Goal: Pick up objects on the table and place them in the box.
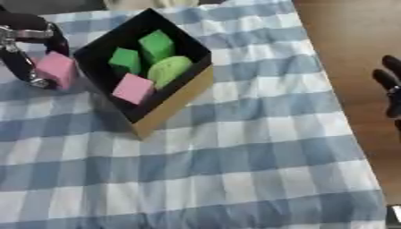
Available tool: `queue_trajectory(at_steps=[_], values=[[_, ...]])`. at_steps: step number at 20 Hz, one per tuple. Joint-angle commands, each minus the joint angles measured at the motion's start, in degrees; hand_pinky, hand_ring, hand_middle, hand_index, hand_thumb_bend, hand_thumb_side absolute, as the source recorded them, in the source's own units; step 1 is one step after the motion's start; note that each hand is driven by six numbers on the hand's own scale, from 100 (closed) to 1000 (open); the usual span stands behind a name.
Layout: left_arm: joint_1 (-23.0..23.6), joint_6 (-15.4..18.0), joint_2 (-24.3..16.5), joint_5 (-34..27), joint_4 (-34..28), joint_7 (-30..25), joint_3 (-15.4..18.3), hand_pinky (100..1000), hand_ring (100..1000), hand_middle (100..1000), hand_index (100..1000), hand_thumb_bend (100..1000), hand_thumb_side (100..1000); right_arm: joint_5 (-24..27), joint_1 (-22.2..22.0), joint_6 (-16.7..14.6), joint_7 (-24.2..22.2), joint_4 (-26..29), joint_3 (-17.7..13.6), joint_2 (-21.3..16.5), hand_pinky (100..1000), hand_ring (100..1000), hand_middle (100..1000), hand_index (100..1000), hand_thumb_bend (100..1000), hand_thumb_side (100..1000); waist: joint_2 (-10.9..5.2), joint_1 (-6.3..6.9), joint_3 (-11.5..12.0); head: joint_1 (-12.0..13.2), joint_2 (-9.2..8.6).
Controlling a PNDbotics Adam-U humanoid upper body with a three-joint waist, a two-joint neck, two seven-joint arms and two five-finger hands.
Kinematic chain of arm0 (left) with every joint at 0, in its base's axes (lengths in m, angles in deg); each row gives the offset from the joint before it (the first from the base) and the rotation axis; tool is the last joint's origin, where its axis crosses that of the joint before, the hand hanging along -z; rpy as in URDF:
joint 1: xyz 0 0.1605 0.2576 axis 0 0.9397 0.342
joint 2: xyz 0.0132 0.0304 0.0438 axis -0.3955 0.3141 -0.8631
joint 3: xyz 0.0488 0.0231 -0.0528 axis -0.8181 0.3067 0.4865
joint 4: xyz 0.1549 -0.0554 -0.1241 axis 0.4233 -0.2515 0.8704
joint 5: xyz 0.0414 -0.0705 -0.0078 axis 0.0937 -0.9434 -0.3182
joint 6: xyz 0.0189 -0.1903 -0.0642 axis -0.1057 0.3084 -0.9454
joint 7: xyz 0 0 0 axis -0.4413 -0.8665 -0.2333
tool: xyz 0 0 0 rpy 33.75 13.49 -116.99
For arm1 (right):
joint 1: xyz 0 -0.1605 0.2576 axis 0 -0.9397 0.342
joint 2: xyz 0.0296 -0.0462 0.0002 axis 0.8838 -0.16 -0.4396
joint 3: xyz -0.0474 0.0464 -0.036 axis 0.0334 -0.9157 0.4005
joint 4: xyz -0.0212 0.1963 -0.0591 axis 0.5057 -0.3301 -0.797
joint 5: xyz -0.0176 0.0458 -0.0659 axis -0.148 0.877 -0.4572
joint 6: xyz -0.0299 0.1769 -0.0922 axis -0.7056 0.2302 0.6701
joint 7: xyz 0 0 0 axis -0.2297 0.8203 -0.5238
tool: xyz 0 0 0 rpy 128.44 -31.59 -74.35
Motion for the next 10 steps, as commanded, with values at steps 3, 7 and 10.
queue_trajectory(at_steps=[3, 7, 10], values=[[-3.8, 7.6, -1.2, -0.8, -4.6, -8.8, 2.9, 735, 566, 314, 454, 446, 100, 0.4, 0.0, -0.2, 0.0, 1.1, -0.4, -1.0, 991, 1000, 437, 1000, 100, 523, -1.31, 0.21, 0.1, -0.1, -0.59], [-6.4, 6.1, 2.2, -0.6, -5.3, -8.2, 4.0, 737, 566, 315, 458, 431, 100, 0.6, 0.0, -0.1, -0.1, 1.1, -0.3, -1.1, 991, 1000, 437, 1000, 100, 523, -1.43, 0.2, -0.2, 0.2, -0.62], [-7.9, 5.5, 5.7, -0.1, -4.6, -7.6, 4.3, 741, 572, 325, 472, 421, 100, 0.7, 0.1, 0.2, -0.3, 1.1, -0.2, -1.1, 992, 1000, 437, 1000, 100, 523, -1.45, 0.23, -0.5, 0.6, -0.67]])
